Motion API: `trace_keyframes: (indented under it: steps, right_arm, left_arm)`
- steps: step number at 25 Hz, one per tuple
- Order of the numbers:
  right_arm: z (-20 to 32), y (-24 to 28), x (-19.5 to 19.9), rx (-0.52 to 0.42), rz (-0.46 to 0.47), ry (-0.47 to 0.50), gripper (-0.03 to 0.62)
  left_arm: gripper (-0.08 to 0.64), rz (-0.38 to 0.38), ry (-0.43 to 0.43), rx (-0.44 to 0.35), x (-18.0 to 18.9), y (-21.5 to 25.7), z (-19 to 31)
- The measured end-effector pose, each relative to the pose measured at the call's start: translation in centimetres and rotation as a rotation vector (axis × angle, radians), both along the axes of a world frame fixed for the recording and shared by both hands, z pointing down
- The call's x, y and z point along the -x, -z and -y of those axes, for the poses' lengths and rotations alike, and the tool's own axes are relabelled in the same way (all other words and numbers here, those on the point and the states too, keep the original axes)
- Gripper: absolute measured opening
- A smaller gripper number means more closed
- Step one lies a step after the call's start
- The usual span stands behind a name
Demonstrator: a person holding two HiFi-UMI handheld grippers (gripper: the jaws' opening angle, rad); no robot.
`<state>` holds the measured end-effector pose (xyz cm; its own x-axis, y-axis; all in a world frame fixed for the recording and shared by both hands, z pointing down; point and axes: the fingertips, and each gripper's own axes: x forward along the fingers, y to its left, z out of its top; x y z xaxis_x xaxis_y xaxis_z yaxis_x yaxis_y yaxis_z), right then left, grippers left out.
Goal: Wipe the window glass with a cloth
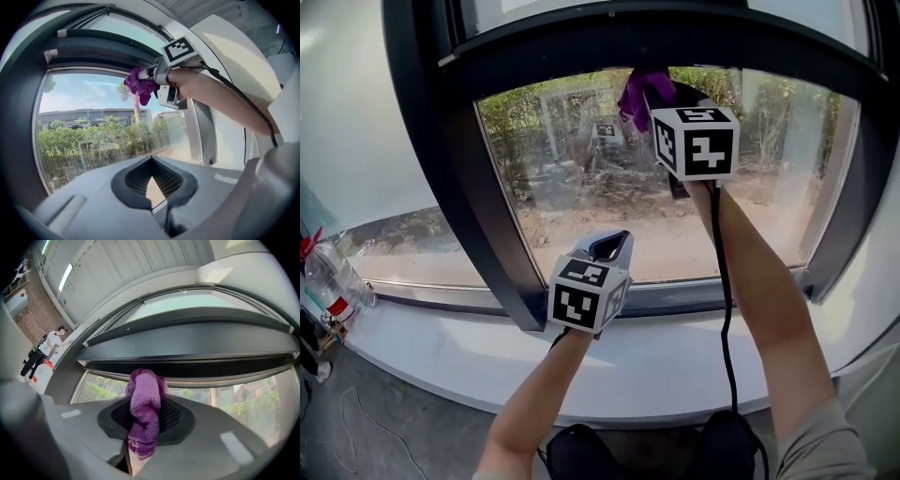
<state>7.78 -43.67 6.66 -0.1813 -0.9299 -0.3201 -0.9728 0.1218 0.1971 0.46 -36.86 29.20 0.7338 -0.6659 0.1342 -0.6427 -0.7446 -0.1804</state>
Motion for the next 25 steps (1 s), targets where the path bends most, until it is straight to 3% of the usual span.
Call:
trace_keyframes:
  steps: [13,25]
  right_arm:
    - [-4.7,0.4,-20.4,0.005,0.071,-0.218,0.112]
    - [-8.1,0.3,-35.7,-0.003,0.212,-0.397,0.112]
  left_arm:
    - [0.001,0.044,-0.14,-0.012,-11.0,0.6,-3.2]
    - [0.001,0.071,-0.185,-0.027,-15.4,0.8,-4.7]
